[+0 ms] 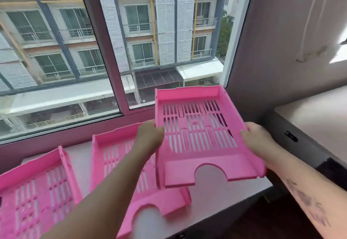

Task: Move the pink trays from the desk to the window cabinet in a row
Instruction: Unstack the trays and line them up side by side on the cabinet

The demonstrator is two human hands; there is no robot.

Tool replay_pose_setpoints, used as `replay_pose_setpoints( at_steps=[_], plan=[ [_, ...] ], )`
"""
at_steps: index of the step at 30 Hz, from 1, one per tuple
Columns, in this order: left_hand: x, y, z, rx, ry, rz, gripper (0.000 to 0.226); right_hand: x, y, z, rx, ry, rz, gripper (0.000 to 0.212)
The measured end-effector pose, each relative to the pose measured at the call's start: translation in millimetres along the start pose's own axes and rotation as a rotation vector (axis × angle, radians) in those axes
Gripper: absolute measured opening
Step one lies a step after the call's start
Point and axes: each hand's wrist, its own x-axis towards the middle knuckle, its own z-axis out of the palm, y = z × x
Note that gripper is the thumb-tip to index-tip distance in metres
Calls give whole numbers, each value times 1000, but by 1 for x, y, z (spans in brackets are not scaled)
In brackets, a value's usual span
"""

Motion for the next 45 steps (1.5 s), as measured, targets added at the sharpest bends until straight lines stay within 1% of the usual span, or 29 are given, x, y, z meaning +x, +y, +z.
replay_pose_setpoints(
  at_steps=[3,6,8,10,12,14,15,17,19,20,22,23,24,26,29,32,34,38,45],
  plan=[
    [0,30,40,-27,-57,-6,27,8,29,-28,-26,64,13,25],
    [-5,41,80,-30,-110,-77,19,19,61,-42,-13,31,44,25],
    [-10,37,99,90,-128,-107,14,28,83,-39,-4,-19,71,26],
    [-15,31,113,246,-136,-116,13,34,102,-31,16,-67,99,27],
    [-21,25,122,390,-151,-134,16,37,118,-18,48,-111,123,27],
    [-27,16,132,541,-180,-142,25,38,132,-4,89,-143,139,27],
    [-31,12,135,574,-184,-130,30,38,138,1,98,-146,141,27],
    [-40,4,138,523,-145,-76,36,40,144,7,76,-137,127,26],
    [-53,-4,135,388,-57,-39,46,44,143,9,-3,-136,89,32],
    [-59,-9,132,329,-8,-45,51,47,141,9,-98,-122,41,42],
    [-69,-21,123,237,67,-113,58,48,133,13,-320,-48,-150,59],
    [-75,-28,119,185,85,-166,59,47,128,16,-394,-33,-264,61],
    [-80,-37,115,143,90,-216,58,45,122,21,-444,-63,-342,61],
    [-91,-55,109,155,72,-269,57,38,118,36,-522,-159,-387,64],
    [-107,-81,108,284,36,-278,57,21,123,64,-664,-252,-446,70],
    [-119,-95,112,440,-38,-273,63,5,132,88,-653,-393,-459,76],
    [-124,-99,116,502,-68,-259,66,2,138,96,-654,-422,-449,80],
    [-123,-99,119,511,-33,-264,66,12,133,102,-651,-421,-491,81],
    [-116,-103,118,480,-34,-261,67,42,115,120,-678,-473,-603,73]
  ],
)
